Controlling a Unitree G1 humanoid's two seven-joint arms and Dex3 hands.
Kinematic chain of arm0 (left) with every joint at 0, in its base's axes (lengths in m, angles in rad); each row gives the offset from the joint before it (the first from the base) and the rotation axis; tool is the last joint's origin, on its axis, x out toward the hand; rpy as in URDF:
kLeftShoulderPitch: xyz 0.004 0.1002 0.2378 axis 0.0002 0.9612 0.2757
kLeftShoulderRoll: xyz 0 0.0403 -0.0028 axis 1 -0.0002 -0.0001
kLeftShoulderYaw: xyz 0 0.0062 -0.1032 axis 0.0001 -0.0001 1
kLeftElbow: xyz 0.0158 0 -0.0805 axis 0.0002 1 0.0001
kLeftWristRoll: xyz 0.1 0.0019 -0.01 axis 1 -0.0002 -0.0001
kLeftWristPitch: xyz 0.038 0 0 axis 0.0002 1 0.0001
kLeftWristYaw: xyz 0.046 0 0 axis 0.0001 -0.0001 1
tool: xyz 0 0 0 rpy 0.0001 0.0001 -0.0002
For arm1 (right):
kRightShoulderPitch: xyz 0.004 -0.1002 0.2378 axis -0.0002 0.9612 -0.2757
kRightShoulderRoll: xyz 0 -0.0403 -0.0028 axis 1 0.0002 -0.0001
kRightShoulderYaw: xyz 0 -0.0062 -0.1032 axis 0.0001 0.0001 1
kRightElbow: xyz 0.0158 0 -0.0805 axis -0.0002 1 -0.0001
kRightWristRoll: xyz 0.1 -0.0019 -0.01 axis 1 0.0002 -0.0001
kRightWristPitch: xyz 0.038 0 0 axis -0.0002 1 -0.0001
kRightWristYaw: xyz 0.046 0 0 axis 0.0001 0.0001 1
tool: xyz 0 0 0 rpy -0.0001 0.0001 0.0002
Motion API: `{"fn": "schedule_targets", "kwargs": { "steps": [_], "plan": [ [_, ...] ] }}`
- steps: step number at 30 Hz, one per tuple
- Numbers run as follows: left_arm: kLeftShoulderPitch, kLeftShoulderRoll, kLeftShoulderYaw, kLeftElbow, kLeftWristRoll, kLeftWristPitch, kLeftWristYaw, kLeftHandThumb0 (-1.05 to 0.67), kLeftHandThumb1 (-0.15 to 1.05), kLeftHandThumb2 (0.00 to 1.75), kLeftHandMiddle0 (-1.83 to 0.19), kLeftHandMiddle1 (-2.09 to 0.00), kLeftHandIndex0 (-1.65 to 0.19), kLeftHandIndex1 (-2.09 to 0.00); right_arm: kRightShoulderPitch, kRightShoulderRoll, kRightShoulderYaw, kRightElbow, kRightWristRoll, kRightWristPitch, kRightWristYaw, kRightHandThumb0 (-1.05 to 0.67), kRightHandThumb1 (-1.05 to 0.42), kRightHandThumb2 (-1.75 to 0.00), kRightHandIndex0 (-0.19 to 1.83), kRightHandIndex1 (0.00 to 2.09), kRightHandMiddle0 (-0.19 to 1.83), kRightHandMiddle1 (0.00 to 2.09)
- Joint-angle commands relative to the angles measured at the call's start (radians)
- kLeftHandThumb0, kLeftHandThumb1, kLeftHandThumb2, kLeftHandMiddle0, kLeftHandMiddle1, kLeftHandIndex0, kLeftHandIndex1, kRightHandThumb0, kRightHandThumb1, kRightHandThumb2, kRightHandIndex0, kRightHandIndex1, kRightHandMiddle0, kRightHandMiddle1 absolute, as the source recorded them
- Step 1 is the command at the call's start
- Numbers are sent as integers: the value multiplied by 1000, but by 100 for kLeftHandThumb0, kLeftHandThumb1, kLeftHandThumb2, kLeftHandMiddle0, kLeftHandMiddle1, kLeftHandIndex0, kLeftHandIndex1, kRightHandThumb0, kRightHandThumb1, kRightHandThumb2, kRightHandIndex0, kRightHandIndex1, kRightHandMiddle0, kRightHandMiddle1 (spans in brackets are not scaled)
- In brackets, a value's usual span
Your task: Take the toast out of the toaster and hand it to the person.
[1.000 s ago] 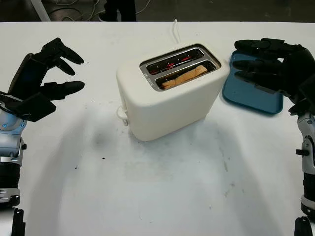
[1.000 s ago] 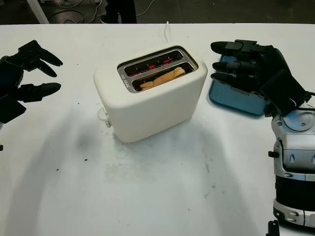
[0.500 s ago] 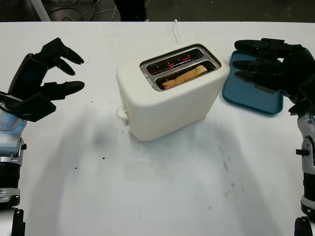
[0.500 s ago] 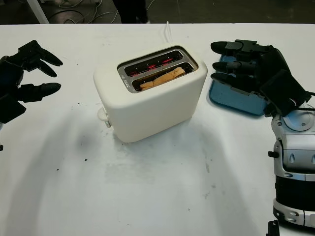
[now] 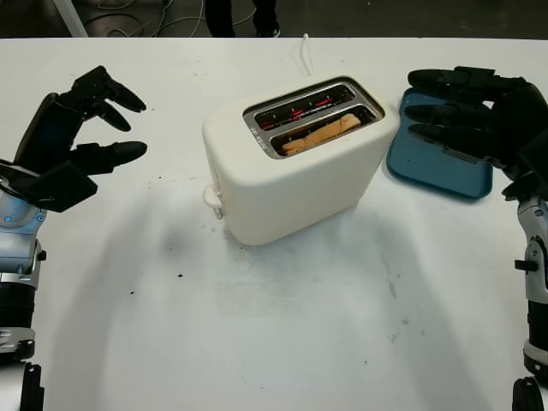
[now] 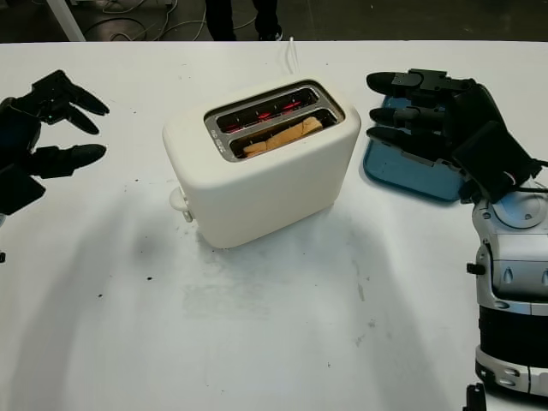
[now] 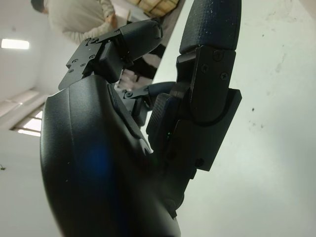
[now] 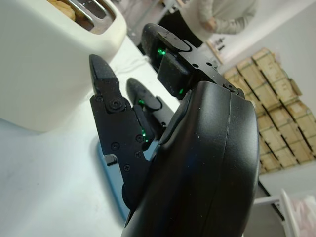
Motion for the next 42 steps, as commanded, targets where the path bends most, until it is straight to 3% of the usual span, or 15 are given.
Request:
{"fn": "schedule_targets", "kwargs": {
  "steps": [1, 42],
  "plan": [
    [20, 2, 6, -12, -9, 8, -3, -105, 92, 27, -42, -143, -28, -133, 0, -4, -1, -13, 0, 17, -3, -25, -81, 0, 88, 1, 78, 0],
    [13, -2, 3, -1, -7, -14, 1, -105, 92, 26, -41, -143, -28, -133, -4, -9, 3, -14, -8, 14, -2, -24, -81, 0, 88, 1, 78, 0]
  ]
}}
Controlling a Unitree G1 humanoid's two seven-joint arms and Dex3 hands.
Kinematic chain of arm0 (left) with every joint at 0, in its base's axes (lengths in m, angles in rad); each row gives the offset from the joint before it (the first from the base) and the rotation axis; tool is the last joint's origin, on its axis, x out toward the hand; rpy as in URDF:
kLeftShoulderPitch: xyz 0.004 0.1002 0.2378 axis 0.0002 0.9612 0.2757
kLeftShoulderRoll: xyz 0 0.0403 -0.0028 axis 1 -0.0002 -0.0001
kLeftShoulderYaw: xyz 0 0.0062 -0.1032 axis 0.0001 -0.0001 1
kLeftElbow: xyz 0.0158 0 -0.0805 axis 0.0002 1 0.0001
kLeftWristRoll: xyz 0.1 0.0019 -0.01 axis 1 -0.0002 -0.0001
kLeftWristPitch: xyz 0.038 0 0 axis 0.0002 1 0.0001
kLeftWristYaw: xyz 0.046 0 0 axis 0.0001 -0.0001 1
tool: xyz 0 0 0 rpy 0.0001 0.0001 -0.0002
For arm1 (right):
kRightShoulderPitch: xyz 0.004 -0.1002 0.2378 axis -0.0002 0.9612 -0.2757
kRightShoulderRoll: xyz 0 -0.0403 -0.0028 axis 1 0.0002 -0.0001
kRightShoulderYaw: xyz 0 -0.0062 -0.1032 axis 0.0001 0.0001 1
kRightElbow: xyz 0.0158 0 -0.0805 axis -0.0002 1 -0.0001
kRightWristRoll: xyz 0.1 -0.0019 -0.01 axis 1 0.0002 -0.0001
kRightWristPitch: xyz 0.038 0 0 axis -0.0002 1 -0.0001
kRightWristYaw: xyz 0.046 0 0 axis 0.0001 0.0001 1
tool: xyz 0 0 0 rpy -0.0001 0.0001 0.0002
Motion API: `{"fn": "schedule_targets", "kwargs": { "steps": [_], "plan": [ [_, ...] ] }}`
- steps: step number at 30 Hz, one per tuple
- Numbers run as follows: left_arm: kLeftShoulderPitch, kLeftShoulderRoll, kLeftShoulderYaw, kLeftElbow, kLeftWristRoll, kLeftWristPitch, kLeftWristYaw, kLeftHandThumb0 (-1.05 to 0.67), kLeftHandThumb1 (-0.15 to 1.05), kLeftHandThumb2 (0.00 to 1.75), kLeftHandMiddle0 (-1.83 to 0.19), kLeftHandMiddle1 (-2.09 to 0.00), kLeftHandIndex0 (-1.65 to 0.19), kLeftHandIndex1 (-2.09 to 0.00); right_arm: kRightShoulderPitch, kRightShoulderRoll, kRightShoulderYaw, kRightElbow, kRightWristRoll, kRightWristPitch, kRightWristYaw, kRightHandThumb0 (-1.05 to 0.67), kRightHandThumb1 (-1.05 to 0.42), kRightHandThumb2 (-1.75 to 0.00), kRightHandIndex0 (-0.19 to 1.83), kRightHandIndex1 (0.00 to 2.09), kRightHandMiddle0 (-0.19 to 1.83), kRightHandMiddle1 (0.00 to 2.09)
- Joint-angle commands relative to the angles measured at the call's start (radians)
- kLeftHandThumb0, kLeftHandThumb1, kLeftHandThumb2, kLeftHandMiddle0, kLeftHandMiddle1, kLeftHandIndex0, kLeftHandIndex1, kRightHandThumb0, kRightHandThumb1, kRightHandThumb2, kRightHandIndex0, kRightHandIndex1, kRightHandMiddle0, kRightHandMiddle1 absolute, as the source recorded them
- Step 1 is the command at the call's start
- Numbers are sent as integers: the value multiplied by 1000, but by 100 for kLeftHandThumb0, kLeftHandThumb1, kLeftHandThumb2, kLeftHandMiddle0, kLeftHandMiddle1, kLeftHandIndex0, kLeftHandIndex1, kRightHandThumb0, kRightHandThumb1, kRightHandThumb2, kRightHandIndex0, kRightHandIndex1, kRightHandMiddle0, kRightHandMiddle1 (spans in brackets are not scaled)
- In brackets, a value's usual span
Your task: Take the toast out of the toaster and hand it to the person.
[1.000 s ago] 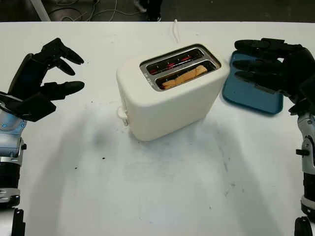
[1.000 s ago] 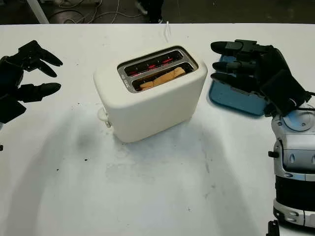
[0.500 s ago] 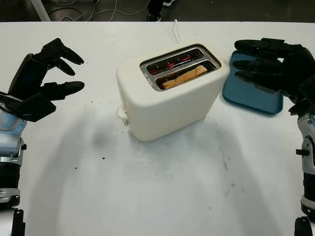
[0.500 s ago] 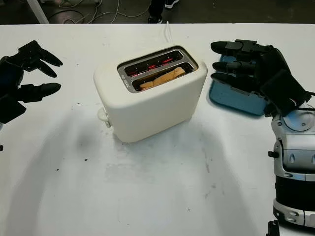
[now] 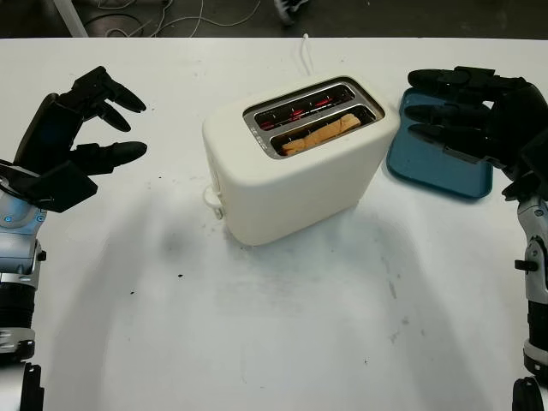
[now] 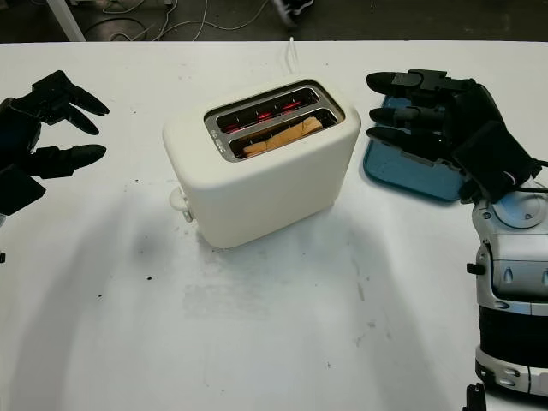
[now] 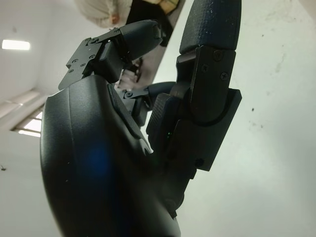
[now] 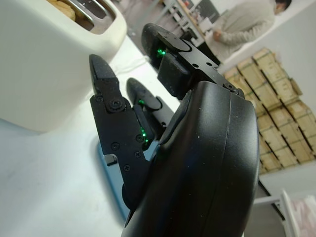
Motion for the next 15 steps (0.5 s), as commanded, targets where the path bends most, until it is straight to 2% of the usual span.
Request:
{"fn": "schedule_targets", "kwargs": {
  "steps": [1, 15],
  "plan": [
    [13, -2, 3, -6, -8, 1, 0, -105, 92, 26, -42, -143, -29, -133, -4, -10, 4, -11, -8, 10, -2, -24, -81, 0, 88, 1, 78, 0],
    [16, -2, 4, -14, -5, 10, 3, -105, 92, 25, -42, -143, -29, -133, -4, -7, -1, -12, -8, 9, 3, -25, -81, 0, 88, 1, 78, 0]
  ]
}}
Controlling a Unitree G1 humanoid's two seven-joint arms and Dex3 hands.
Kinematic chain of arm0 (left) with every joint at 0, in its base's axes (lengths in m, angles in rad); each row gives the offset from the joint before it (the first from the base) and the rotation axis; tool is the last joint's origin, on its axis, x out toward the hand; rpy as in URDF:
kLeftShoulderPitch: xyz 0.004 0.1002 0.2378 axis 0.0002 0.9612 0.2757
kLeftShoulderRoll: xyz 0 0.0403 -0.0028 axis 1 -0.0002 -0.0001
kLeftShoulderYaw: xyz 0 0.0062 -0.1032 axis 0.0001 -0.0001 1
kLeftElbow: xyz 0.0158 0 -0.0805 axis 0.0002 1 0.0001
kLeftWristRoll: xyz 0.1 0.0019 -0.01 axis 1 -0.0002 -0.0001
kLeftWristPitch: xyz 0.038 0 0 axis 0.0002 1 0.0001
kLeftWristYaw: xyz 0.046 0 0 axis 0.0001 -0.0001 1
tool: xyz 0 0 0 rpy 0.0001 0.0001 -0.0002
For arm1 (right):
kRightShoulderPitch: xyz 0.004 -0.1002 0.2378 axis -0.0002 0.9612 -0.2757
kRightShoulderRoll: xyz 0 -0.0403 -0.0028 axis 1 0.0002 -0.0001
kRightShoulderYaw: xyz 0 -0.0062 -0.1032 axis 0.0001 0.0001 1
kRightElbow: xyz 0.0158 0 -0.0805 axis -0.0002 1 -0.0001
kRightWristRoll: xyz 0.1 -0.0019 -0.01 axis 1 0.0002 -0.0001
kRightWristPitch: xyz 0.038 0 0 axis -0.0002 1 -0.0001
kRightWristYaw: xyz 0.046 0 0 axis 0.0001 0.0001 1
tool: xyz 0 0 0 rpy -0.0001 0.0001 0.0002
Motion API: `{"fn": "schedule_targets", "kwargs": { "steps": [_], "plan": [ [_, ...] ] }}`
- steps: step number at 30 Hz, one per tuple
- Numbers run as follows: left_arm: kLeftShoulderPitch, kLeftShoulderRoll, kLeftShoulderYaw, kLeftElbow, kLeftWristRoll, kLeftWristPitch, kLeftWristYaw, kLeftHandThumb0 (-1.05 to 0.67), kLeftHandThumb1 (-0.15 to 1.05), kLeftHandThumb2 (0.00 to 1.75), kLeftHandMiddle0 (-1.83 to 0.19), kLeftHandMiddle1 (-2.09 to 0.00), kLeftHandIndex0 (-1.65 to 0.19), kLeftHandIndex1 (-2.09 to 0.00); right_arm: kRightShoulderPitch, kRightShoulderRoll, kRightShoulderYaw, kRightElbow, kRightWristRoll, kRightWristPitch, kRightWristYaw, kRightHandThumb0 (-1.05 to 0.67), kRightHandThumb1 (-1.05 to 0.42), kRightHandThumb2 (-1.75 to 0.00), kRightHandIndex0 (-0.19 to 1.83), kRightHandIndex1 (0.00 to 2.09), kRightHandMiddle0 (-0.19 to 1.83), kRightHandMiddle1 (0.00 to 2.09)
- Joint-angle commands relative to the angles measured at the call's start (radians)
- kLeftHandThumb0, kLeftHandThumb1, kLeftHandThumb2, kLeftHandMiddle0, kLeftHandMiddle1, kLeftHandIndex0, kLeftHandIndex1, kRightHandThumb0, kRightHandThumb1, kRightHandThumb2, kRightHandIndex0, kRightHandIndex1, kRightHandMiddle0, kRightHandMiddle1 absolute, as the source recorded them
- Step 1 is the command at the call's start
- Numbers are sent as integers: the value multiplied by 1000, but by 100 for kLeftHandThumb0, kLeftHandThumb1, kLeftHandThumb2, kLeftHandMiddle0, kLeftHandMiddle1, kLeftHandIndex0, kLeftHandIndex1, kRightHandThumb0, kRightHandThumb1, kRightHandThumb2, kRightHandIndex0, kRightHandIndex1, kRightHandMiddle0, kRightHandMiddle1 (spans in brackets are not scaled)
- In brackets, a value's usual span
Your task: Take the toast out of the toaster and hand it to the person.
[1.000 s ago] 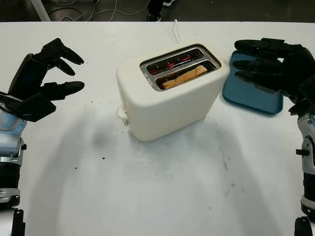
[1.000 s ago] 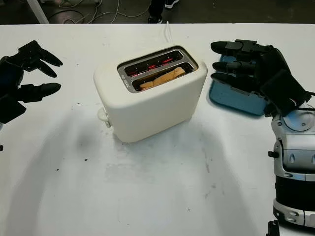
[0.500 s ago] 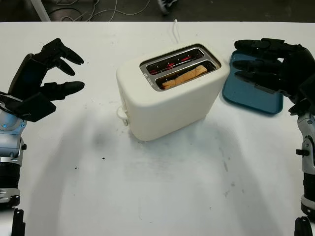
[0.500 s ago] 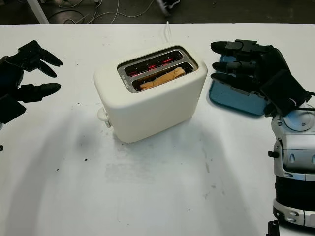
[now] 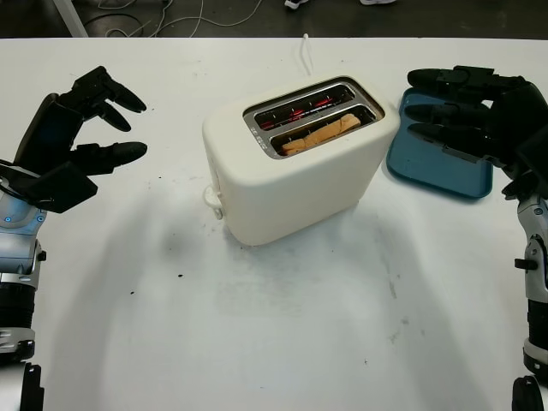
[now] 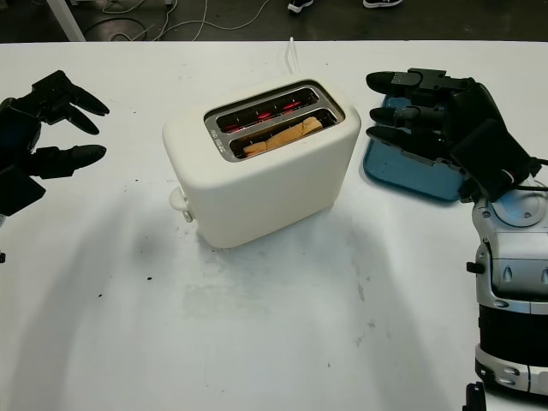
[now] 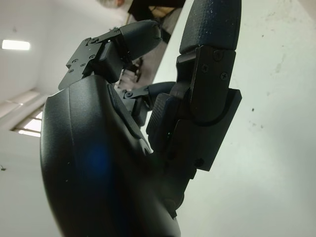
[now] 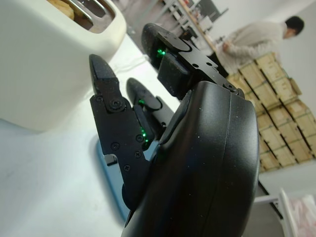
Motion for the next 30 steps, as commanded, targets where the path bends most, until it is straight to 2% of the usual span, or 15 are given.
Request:
{"fn": "schedule_targets", "kwargs": {
  "steps": [1, 8, 30],
  "plan": [
    [16, -2, 4, -11, -6, 5, 2, -105, 92, 25, -42, -143, -29, -133, 2, -6, -3, -11, 3, -1, 3, -26, -81, 0, 88, 1, 78, 0],
    [14, -2, 4, 0, 0, -13, 8, -105, 92, 27, -42, -143, -28, -133, 1, -5, -5, -11, 8, 10, 2, -25, -81, 0, 88, 1, 78, 0],
    [22, 3, 5, -14, -3, 10, 0, -105, 92, 26, -42, -142, -28, -132, 5, -2, -7, -12, 13, 6, 2, -26, -81, 0, 87, 1, 78, 0]
  ]
}}
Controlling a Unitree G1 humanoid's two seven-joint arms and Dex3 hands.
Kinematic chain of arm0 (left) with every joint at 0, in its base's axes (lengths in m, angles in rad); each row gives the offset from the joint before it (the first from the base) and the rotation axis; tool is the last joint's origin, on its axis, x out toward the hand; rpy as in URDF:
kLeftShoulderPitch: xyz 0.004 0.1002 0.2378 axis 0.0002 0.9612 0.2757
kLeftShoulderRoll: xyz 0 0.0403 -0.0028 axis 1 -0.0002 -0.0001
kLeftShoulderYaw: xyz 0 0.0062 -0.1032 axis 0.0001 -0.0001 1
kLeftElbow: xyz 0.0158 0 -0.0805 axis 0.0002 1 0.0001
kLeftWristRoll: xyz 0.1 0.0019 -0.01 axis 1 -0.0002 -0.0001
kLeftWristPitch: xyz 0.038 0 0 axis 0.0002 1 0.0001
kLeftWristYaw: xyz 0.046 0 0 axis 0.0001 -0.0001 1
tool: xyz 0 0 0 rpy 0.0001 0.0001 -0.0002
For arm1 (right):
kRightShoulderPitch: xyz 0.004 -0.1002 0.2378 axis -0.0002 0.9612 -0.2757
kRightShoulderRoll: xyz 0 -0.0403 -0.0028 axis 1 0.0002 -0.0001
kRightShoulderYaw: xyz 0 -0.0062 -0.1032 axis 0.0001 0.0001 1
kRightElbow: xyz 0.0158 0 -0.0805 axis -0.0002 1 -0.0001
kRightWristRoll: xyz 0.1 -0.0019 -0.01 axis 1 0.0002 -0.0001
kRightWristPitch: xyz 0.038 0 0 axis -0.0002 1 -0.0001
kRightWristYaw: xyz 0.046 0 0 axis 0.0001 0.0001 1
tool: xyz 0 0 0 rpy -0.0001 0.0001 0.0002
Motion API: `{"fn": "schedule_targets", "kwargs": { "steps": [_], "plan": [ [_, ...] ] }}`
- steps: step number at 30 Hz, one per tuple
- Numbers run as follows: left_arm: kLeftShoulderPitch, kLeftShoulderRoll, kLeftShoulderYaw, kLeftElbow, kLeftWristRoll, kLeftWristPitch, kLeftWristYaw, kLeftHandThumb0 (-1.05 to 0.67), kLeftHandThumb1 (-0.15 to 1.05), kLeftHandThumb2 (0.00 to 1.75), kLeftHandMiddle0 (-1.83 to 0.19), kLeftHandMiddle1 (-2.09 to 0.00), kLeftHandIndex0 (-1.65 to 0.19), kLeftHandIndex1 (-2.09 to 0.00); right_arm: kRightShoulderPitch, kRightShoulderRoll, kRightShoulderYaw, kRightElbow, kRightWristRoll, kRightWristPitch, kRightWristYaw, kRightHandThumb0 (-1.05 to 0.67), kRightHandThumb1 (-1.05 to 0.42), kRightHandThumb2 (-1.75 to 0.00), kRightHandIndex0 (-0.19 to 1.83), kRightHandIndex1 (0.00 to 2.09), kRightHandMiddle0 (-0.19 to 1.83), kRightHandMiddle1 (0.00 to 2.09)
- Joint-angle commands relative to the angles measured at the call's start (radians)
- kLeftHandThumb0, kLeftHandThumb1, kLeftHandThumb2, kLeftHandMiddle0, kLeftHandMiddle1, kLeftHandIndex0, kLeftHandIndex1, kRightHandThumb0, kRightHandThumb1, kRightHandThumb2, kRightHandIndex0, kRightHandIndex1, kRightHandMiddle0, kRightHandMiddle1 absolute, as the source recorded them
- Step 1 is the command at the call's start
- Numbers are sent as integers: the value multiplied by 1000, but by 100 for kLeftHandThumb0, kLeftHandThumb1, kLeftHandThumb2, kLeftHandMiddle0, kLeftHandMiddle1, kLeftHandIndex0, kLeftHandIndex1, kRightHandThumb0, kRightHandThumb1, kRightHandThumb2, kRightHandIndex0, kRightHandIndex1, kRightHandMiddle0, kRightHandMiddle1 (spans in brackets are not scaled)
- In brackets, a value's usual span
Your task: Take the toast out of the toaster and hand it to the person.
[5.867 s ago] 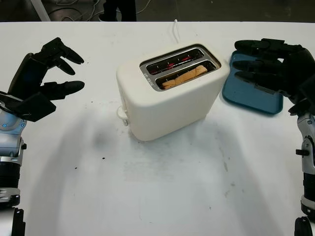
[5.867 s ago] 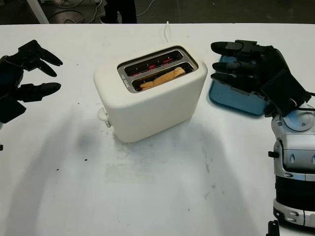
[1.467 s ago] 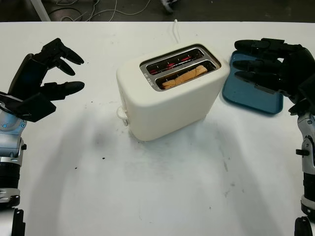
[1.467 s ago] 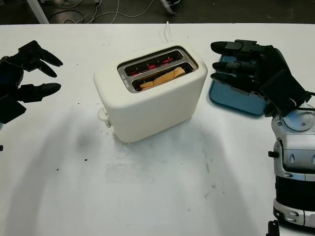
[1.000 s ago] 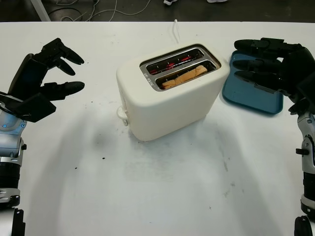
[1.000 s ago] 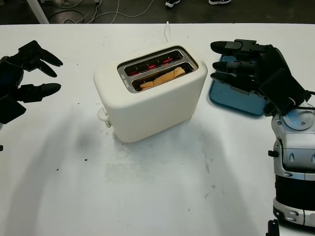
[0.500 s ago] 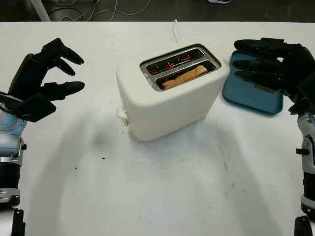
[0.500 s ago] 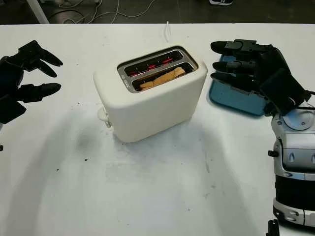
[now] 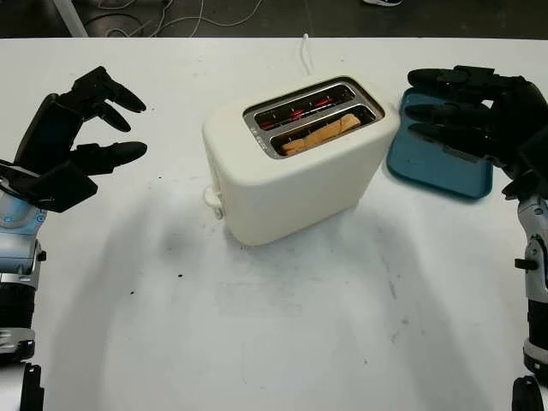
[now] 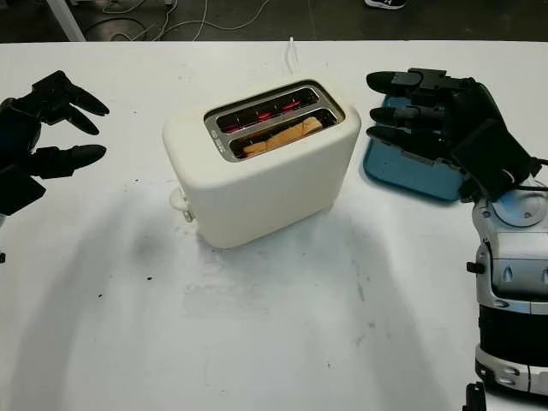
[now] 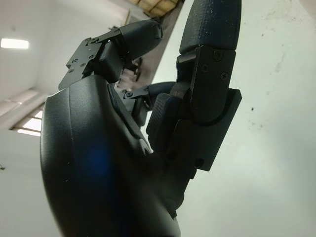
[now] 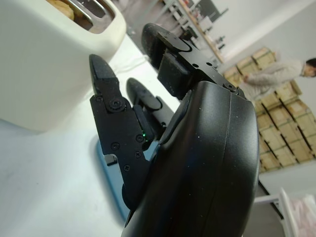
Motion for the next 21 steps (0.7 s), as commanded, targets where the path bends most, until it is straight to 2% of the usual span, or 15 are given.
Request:
{"fn": "schedule_targets", "kwargs": {
  "steps": [1, 21],
  "plan": [
    [22, 3, 5, -15, -4, 8, 1, -105, 92, 26, -42, -142, -29, -132, 5, -3, -5, -9, 7, -1, 4, -25, -81, 0, 87, 1, 78, 0],
    [21, 0, 6, -11, -5, 0, 3, -105, 92, 27, -42, -142, -28, -132, 2, -8, -3, -9, 0, 2, 4, -24, -81, 0, 88, 1, 78, 0]
  ]
}}
